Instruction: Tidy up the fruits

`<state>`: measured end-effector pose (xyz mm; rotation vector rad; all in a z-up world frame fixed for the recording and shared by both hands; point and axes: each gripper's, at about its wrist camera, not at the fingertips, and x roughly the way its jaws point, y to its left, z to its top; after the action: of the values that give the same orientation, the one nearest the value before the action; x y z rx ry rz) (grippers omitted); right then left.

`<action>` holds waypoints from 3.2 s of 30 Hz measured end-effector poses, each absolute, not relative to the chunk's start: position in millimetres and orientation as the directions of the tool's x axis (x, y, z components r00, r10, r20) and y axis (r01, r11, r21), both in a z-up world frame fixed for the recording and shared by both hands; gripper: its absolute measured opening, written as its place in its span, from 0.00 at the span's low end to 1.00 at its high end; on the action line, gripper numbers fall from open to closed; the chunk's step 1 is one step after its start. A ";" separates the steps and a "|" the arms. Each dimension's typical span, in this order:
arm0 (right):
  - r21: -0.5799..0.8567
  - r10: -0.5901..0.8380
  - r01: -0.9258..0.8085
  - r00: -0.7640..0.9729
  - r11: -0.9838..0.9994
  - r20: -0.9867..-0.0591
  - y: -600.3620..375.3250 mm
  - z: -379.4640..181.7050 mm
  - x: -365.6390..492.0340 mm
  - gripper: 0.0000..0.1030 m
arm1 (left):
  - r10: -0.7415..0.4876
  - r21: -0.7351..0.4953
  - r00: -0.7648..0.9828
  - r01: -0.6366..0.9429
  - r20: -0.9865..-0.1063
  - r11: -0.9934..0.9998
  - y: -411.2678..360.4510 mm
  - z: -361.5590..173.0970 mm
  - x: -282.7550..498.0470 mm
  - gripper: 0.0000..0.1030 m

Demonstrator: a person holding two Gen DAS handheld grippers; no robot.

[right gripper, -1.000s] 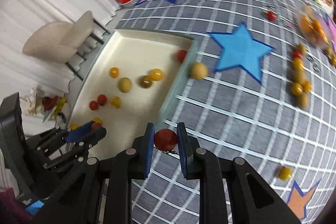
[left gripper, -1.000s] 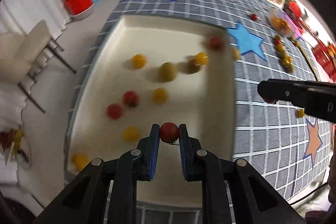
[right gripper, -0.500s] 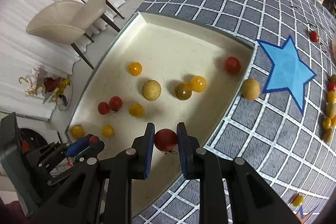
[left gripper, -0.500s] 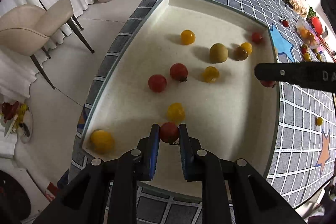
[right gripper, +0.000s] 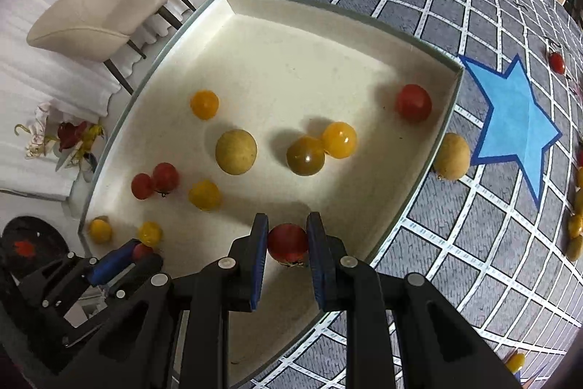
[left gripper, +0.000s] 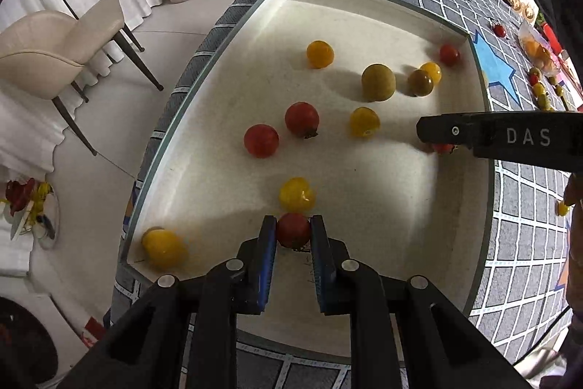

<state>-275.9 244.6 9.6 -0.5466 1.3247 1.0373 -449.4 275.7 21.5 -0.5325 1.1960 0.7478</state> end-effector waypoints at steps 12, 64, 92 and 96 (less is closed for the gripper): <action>0.183 0.263 -0.872 -0.066 0.454 -0.963 261.8 7.9 -285.6 0.24 | 0.226 0.042 0.145 -0.750 -0.963 0.660 276.0 20.6 -439.6 0.40; 0.025 0.130 -0.883 0.040 0.468 -0.991 203.7 114.0 -309.4 1.00 | 0.140 0.068 0.112 -0.490 -0.984 0.869 244.6 119.7 -408.5 1.00; -0.013 0.119 -0.877 0.079 0.480 -0.990 202.6 119.3 -319.8 1.00 | 0.186 0.102 0.118 -0.507 -0.975 0.856 236.0 123.0 -421.9 1.00; -0.013 0.101 -0.883 0.068 0.469 -0.993 202.6 114.6 -324.4 1.00 | 0.183 0.096 0.114 -0.526 -0.977 0.845 236.6 121.1 -426.1 1.00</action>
<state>-324.4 202.6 114.6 -0.7869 1.2882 0.8702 -426.1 236.6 121.1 -0.3044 1.3638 0.5310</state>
